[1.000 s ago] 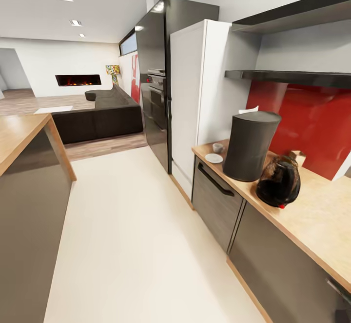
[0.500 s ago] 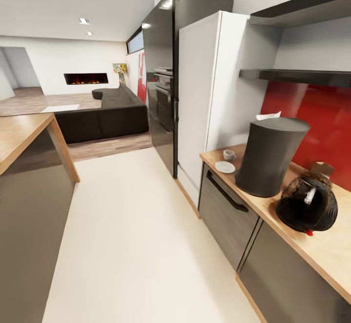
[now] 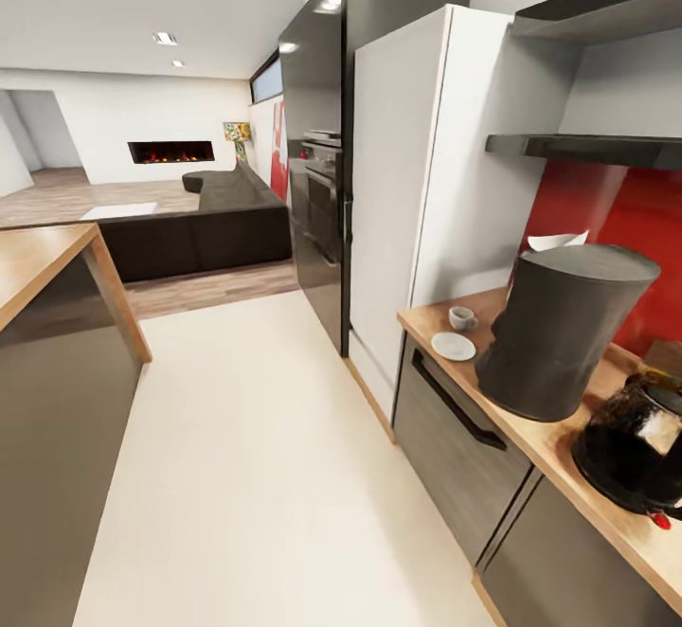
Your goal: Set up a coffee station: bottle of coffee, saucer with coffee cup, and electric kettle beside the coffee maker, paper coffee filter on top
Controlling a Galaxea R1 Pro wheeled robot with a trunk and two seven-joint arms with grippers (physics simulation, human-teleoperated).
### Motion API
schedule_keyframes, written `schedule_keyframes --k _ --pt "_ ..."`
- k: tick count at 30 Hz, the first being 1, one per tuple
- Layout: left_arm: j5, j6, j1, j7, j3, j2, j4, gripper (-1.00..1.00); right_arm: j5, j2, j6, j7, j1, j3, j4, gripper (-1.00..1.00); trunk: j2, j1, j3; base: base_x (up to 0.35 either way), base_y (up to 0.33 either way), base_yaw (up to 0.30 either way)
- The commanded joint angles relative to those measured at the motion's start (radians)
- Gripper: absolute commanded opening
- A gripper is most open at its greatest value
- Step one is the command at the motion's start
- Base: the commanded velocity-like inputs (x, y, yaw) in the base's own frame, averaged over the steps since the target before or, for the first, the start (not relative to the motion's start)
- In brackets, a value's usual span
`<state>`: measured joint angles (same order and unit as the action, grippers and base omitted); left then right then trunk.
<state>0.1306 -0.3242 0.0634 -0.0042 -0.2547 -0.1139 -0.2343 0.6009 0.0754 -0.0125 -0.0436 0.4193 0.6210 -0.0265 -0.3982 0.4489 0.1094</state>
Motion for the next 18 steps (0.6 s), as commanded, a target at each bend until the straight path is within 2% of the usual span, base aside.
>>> schedule_keyframes --k 1,10,18 --pt "0.011 -0.004 0.001 0.000 -0.008 0.000 0.001 1.00 0.010 0.000 -0.001 -0.002 0.001 0.008 0.000 1.00 -0.002 0.001 0.002 0.329 0.000 0.001" --pt "0.011 -0.005 0.001 0.000 -0.008 0.000 0.000 1.00 0.010 0.000 -0.001 -0.002 0.001 0.008 0.001 1.00 -0.002 0.001 0.002 0.329 0.039 0.000" --pt "0.011 -0.004 0.001 0.000 -0.008 0.000 0.001 1.00 0.010 -0.002 -0.001 -0.002 0.001 0.008 0.002 1.00 -0.002 0.001 0.002 0.306 0.157 0.000"
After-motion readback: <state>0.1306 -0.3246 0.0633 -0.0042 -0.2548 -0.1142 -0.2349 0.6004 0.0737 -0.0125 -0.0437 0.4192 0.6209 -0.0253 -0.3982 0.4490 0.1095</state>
